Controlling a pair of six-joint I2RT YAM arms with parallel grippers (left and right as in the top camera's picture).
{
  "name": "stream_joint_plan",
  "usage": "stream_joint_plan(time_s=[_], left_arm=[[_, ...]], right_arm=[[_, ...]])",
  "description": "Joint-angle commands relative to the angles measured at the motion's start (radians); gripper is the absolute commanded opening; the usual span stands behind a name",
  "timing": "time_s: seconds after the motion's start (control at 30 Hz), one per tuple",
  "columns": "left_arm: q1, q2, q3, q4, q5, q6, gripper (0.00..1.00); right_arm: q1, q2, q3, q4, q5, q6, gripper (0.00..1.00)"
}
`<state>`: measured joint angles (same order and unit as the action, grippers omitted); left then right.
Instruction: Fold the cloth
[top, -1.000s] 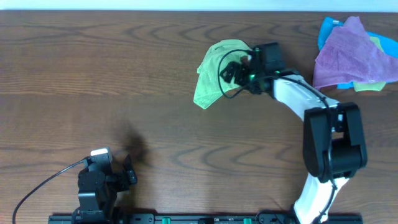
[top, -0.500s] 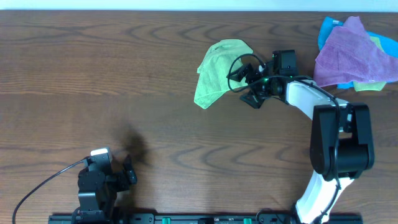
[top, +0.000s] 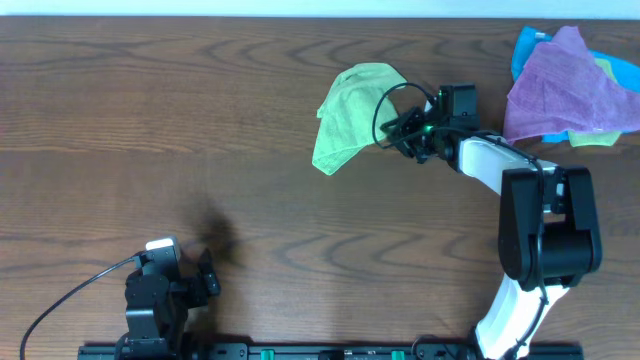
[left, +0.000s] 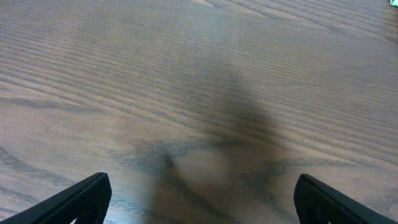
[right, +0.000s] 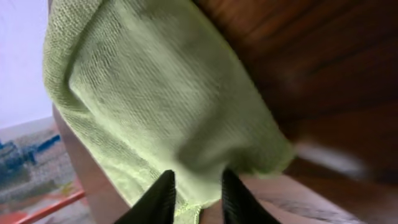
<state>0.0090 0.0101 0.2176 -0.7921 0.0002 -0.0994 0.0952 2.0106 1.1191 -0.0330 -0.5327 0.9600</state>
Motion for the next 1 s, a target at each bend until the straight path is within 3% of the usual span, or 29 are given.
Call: stream_joint_plan(time_s=[0.0,0.07,0.17,0.2,0.23,0.3,0.37,0.57,0.77,0.97], left_arm=[[-0.006,-0.006,-0.031,-0.038,-0.007,0.025,0.95],[-0.006,-0.006,-0.031,-0.038,-0.007,0.025,0.95],[-0.006,-0.006,-0.031,-0.038,-0.007,0.025,0.95],[-0.006,-0.006,-0.031,-0.038,-0.007,0.025,0.95],[-0.006,-0.006,-0.031,-0.038,-0.007,0.025,0.95],[-0.006,-0.006,-0.031,-0.038,-0.007,0.025,0.95],[-0.006,-0.006,-0.031,-0.038,-0.007,0.025,0.95],[-0.006,-0.006,-0.031,-0.038,-0.007,0.025,0.95],[-0.006,-0.006,-0.031,-0.038,-0.007,0.025,0.95],[-0.006,-0.006,-0.031,-0.038,-0.007,0.025,0.95]], right_arm=[[-0.004,-0.011,-0.007,0.000,0.052,-0.022,0.08],[-0.004,-0.014,-0.007,-0.001,0.059,-0.063,0.01],[-0.004,-0.017,-0.007,-0.009,0.057,-0.082,0.04],[-0.004,-0.018,-0.007,-0.017,0.046,-0.082,0.27],[-0.004,-0.017,-0.007,-0.030,0.023,-0.078,0.40],[-0.002,-0.019,-0.007,-0.071,-0.014,-0.047,0.53],[-0.002,-0.026,-0.007,-0.110,-0.015,-0.032,0.59],[-0.004,-0.030,-0.022,-0.112,0.151,-0.034,0.55],[-0.004,-0.029,-0.048,0.038,0.166,-0.032,0.54],[-0.003,-0.029,-0.049,0.043,0.182,0.006,0.56]])
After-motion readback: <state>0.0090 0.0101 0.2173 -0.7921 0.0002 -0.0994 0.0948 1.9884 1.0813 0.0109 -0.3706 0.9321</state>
